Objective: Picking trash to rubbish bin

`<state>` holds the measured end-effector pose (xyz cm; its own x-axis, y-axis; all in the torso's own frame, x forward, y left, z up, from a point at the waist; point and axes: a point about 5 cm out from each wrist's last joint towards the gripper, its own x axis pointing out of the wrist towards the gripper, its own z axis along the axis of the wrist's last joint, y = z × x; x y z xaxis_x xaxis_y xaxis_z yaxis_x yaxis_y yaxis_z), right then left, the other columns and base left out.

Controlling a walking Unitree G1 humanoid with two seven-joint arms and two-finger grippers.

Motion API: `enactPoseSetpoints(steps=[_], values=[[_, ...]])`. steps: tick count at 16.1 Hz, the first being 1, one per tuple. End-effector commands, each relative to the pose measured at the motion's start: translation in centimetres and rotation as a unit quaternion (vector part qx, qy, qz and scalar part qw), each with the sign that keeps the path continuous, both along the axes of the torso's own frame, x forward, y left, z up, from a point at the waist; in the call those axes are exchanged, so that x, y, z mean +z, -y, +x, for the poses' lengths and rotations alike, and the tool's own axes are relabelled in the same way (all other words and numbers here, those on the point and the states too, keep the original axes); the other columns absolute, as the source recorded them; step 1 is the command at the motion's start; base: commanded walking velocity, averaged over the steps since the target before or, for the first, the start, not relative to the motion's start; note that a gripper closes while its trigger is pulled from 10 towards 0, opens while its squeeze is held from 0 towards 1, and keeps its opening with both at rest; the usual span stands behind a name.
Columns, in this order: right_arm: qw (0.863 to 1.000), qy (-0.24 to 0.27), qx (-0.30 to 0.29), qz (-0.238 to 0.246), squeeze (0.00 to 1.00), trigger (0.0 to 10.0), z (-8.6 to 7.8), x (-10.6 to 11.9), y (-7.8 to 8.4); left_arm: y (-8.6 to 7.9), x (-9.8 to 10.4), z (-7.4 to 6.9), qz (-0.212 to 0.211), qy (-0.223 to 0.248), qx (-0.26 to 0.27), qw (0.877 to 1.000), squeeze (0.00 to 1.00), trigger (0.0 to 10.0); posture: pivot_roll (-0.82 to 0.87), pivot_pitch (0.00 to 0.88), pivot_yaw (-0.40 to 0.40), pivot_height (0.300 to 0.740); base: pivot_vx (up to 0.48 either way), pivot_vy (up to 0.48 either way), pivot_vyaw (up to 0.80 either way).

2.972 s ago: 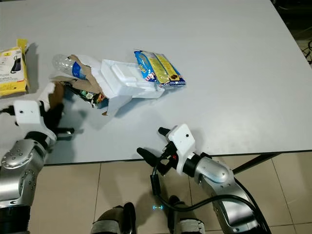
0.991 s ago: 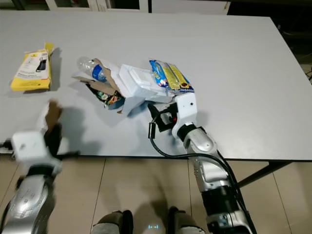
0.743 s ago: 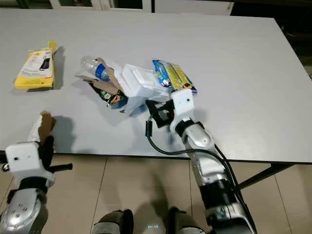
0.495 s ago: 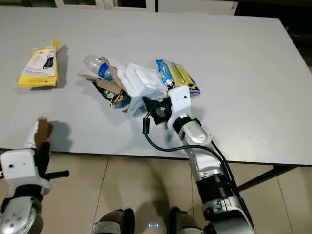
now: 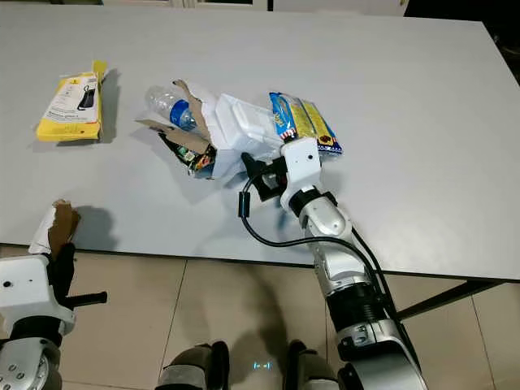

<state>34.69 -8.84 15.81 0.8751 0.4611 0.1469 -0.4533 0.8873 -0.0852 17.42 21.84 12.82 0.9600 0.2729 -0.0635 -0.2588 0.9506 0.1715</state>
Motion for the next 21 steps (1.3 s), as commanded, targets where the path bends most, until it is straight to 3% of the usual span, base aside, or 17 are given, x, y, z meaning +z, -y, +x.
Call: enactPoseSetpoints(steps=[1,2,3,8,18,19,21], values=[[1.0,0.01,0.001,-0.003,0.93,10.0,0.1,0.3,-0.3,0.0,0.3,-0.3,0.012,-0.002,-0.003,1.0,0.0,10.0,0.18,0.265,0.039,0.74,0.0,0.0,0.0],[1.0,0.012,0.003,-0.004,0.41,10.0,0.1,0.3,-0.5,0.0,0.4,-0.2,0.011,-0.002,-0.006,1.0,0.0,10.0,0.18,0.265,0.039,0.74,0.0,0.0,0.0],[1.0,0.012,0.005,-0.005,0.0,10.0,0.0,0.3,-0.7,0.1,0.4,0.0,0.001,-0.002,-0.021,1.0,0.0,10.0,0.18,0.263,0.04,0.74,0.0,0.0,0.0],[0.999,0.024,0.021,-0.015,0.0,10.0,-0.1,0.1,-1.7,1.6,0.3,0.6,-0.013,-0.005,-0.065,0.998,0.0,10.0,0.17,0.261,0.037,0.74,0.0,0.0,0.0],[0.996,0.024,0.083,-0.002,0.0,10.0,-0.4,-0.6,-6.1,1.7,0.4,0.1,-0.013,-0.013,-0.072,0.997,0.0,10.0,0.2,0.278,0.041,0.74,0.0,0.0,0.0],[0.996,0.022,0.087,0.0,0.0,2.2,-0.5,-0.7,-6.3,1.7,0.4,0.1,-0.014,-0.014,-0.073,0.997,0.0,10.0,0.2,0.278,0.041,0.74,0.0,0.0,0.0],[0.996,0.018,0.092,0.003,0.0,0.0,-0.7,-1.1,-6.5,1.7,0.4,0.1,-0.013,-0.015,-0.073,0.997,0.0,10.0,0.21,0.28,0.041,0.74,0.0,0.0,0.0]])
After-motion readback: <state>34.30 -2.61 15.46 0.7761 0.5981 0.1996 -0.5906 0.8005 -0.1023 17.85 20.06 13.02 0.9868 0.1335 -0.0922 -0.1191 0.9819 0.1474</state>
